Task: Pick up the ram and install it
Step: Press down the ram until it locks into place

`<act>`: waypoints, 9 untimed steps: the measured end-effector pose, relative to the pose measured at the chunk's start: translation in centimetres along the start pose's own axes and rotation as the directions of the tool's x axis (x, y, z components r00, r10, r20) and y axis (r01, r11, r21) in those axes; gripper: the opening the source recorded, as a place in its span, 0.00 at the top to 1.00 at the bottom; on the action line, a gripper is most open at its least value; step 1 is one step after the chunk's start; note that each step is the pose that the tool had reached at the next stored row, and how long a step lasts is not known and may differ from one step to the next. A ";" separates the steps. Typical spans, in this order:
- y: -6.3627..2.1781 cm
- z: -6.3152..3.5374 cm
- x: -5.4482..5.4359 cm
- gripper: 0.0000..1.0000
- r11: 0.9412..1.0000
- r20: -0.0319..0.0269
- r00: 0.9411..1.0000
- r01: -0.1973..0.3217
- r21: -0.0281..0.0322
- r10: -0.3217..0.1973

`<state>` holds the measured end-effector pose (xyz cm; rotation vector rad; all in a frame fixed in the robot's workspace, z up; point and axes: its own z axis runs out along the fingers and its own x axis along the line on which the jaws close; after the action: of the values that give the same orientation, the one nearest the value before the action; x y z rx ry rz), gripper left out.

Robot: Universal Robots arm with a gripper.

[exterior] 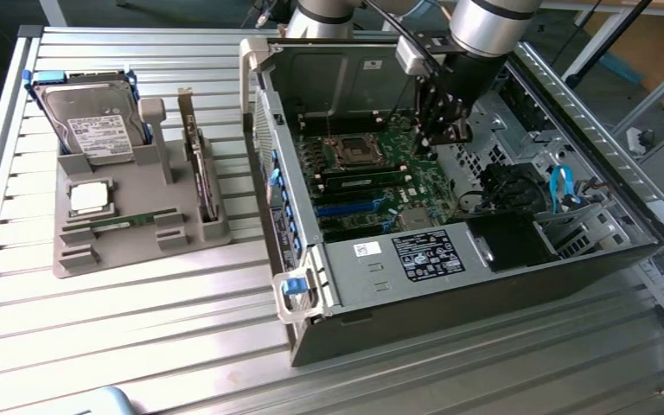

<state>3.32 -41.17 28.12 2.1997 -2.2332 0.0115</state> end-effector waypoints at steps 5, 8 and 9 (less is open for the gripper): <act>-0.01 0.53 0.0 0.89 1.000 0.000 1.000 0.000 0.000 0.000; -0.01 0.83 0.0 0.89 1.000 0.000 1.000 0.000 0.000 0.000; -0.01 0.94 0.0 0.89 1.000 0.000 1.000 0.000 0.000 0.000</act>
<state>3.33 -41.18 27.18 2.1992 -2.2337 0.0115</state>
